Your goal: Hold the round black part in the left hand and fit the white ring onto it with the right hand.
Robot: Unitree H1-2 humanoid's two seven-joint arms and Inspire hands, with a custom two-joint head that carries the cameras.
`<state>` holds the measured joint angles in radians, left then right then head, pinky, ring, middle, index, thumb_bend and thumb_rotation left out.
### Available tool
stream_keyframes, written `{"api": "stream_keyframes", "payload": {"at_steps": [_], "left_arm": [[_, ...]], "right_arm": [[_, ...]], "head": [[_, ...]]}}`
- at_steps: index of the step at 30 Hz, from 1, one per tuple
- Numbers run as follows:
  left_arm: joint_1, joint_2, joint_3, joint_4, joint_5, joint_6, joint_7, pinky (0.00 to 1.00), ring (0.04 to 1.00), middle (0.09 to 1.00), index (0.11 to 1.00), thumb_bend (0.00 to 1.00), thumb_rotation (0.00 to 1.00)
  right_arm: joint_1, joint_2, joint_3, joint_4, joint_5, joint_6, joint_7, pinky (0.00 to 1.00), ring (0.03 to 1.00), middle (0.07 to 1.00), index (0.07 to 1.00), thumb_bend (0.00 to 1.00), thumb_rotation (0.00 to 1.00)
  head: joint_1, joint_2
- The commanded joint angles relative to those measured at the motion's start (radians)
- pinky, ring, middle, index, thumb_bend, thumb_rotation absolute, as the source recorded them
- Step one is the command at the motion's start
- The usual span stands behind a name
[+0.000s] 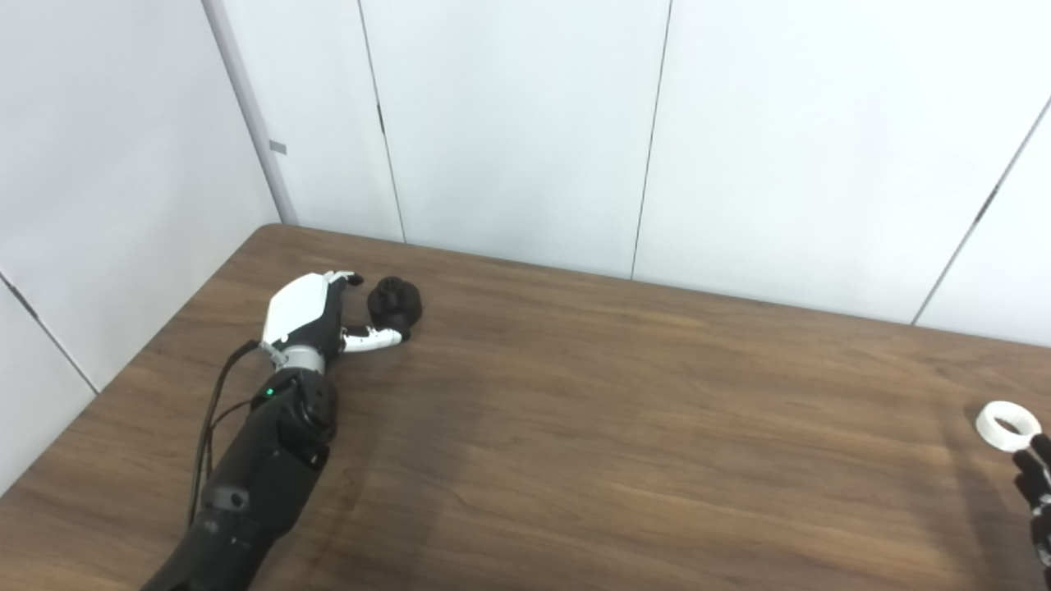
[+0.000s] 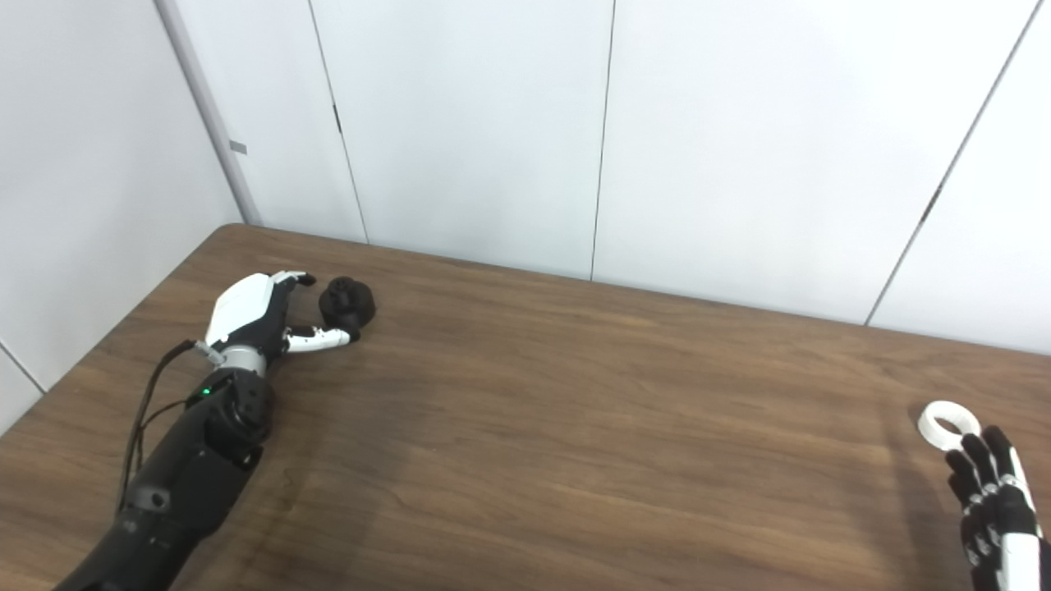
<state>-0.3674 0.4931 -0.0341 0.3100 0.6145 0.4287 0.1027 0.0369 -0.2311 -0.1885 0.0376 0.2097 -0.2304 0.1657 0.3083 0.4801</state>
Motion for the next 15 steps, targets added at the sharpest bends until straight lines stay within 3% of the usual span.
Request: {"api": "stream_keyframes", "payload": {"at_steps": [1,15], "left_arm": [[-0.068,0.041,-0.002,0.001,0.030,0.021,0.011,1.00,1.000,0.959,0.831,0.90,0.42],[-0.154,0.046,-0.025,0.118,0.041,0.041,-0.035,1.00,1.000,0.961,0.829,0.90,0.41]], "right_arm": [[0.078,0.059,0.022,0.089,0.009,-0.005,-0.004,0.97,0.947,0.961,0.974,0.50,1.00],[0.076,0.055,0.029,0.105,-0.002,-0.023,-0.001,0.97,0.947,0.957,0.967,0.51,1.00]], "head": [[-0.004,-0.001],[-0.013,-0.002]]}}
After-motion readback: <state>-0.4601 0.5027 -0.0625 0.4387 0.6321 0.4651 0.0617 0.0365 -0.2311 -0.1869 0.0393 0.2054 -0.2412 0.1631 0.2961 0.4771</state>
